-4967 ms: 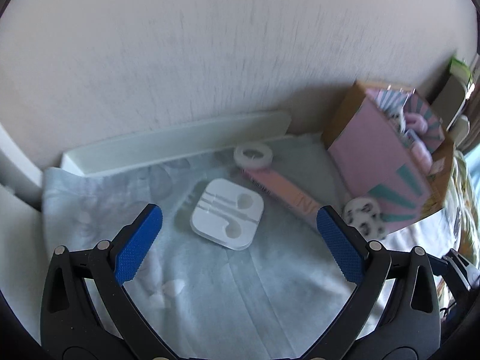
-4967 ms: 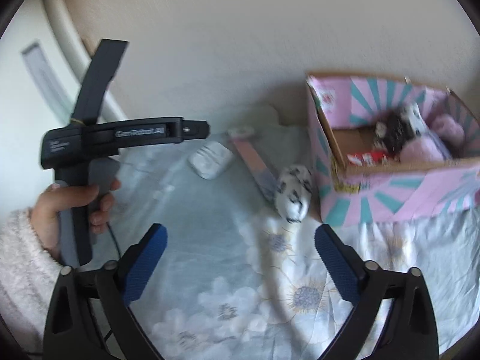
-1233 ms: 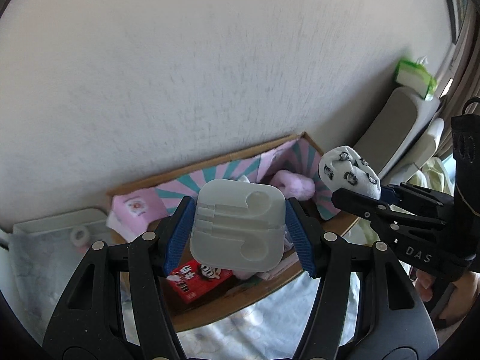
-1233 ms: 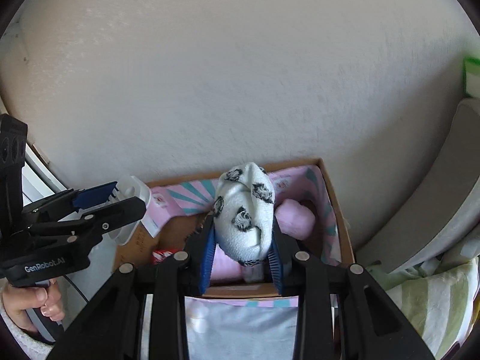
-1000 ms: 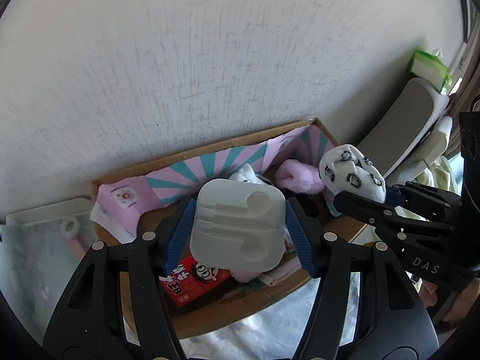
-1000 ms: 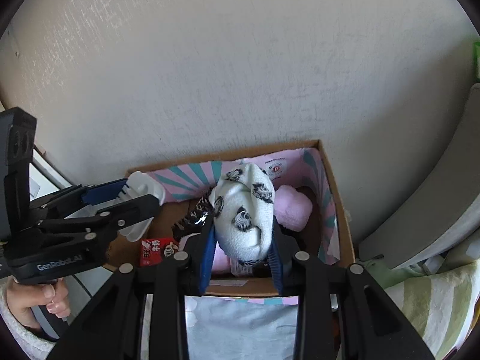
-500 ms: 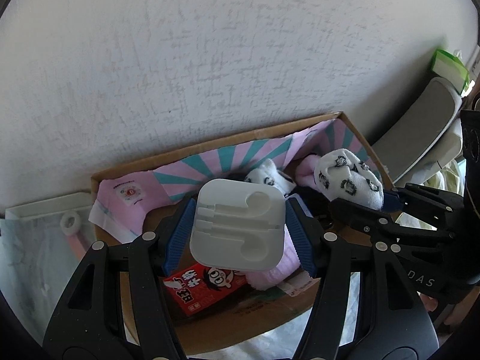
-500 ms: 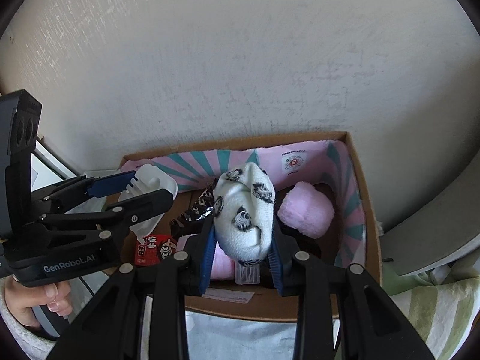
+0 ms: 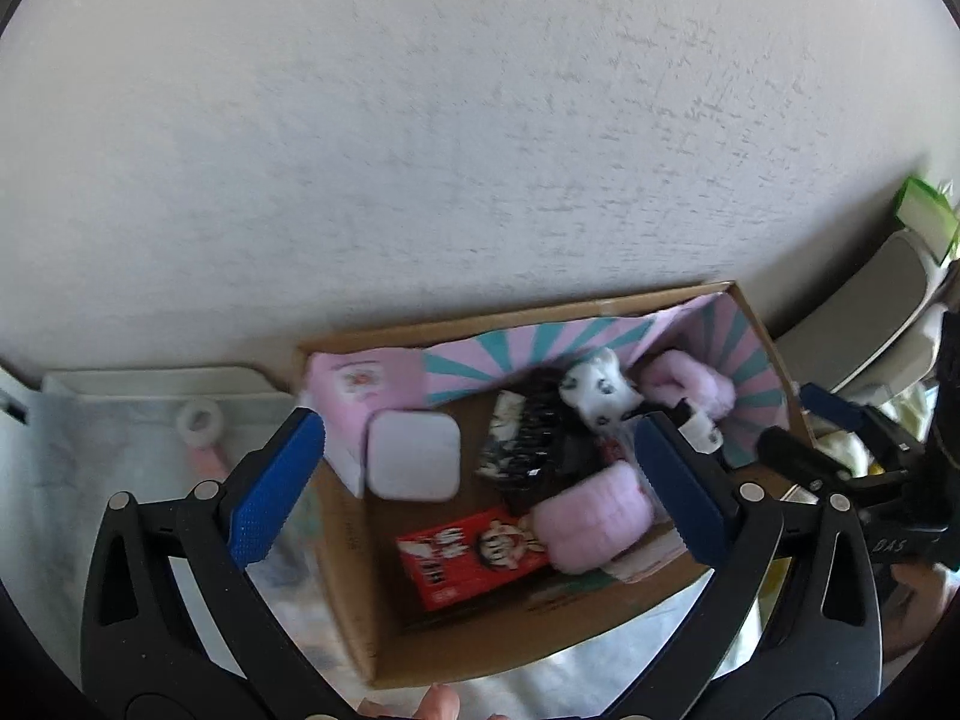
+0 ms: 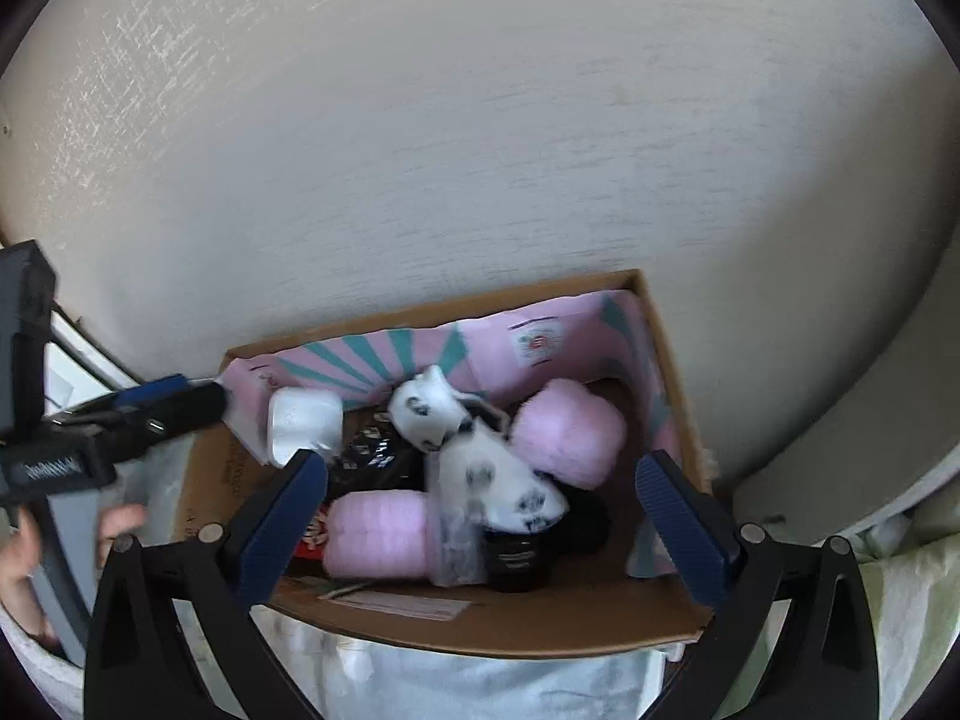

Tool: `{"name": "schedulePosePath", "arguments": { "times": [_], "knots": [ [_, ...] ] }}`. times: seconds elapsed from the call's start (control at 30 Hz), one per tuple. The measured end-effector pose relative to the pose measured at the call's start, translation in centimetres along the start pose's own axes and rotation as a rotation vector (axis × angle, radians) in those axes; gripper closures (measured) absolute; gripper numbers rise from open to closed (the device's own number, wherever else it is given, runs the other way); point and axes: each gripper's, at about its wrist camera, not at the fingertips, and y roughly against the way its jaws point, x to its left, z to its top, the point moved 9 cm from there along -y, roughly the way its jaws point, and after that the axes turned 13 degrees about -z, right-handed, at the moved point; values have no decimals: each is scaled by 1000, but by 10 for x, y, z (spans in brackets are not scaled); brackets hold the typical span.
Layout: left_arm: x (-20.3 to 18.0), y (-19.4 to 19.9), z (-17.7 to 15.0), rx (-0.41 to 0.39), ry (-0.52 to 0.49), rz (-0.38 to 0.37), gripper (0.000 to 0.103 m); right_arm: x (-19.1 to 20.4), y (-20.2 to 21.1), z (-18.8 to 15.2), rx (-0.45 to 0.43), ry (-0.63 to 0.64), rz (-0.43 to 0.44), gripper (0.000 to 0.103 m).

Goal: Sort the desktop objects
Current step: 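Withdraw both tools from the box toward the tape roll and pink box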

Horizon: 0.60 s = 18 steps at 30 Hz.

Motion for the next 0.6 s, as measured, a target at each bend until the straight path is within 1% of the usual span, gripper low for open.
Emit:
{"name": "schedulePosePath", "arguments": {
  "times": [0.07,0.17,0.4,0.57,0.6],
  "knots": [
    [2,4,0,4,-6,11,0,2,4,1,-12,5,-10,0],
    [3,16,0,-3,-9,8,0,6,8,0,-35,18,-21,0],
    [18,42,-3,-18,-20,26,0,31,21,5,-75,74,-53,0],
    [33,58,-6,-38,-15,18,0,51,26,3,-91,81,-29,0],
    [36,62,-6,-45,-14,14,0,55,28,3,-109,79,-27,0]
  ]
}}
